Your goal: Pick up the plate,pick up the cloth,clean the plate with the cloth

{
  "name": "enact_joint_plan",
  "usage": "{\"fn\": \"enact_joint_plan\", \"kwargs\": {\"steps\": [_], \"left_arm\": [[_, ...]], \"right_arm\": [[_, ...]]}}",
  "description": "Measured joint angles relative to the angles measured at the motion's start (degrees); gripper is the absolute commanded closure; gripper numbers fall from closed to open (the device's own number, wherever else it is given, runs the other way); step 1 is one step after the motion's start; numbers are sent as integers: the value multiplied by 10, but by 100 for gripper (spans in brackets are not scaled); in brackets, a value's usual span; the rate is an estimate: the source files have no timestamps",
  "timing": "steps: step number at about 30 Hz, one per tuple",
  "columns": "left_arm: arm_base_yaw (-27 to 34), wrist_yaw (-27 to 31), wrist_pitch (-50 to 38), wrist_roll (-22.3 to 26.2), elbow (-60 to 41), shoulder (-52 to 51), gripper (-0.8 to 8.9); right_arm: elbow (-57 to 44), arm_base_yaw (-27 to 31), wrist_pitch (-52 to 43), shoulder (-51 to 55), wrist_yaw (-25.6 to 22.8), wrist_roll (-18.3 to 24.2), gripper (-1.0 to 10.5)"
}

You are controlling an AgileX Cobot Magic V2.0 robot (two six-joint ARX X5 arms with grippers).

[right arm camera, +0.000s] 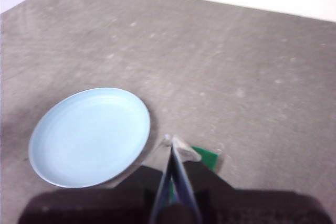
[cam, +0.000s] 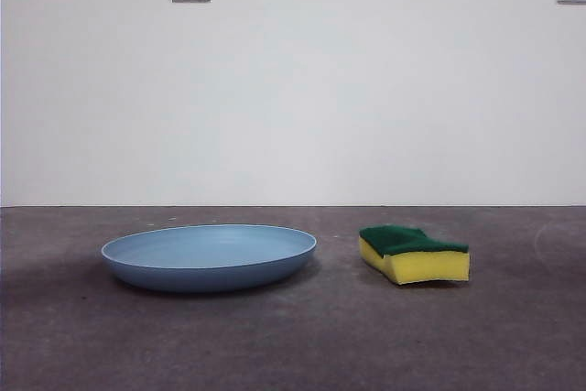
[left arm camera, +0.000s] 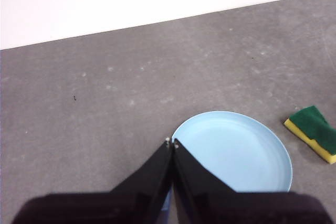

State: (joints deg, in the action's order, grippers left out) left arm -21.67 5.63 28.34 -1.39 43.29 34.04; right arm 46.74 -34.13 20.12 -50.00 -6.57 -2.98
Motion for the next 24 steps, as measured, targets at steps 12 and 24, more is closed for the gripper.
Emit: {"fn": "enact_joint_plan", "kwargs": {"steps": [12,24], "left_arm": [[0,15,-45,-1,-137,-116,816],[0,15,-29,-1,-137,-115,816]], "right_arm": [[-102,-15,-29,69,-26,0,946],[-102,-15,-30,69,-26,0,946]]}}
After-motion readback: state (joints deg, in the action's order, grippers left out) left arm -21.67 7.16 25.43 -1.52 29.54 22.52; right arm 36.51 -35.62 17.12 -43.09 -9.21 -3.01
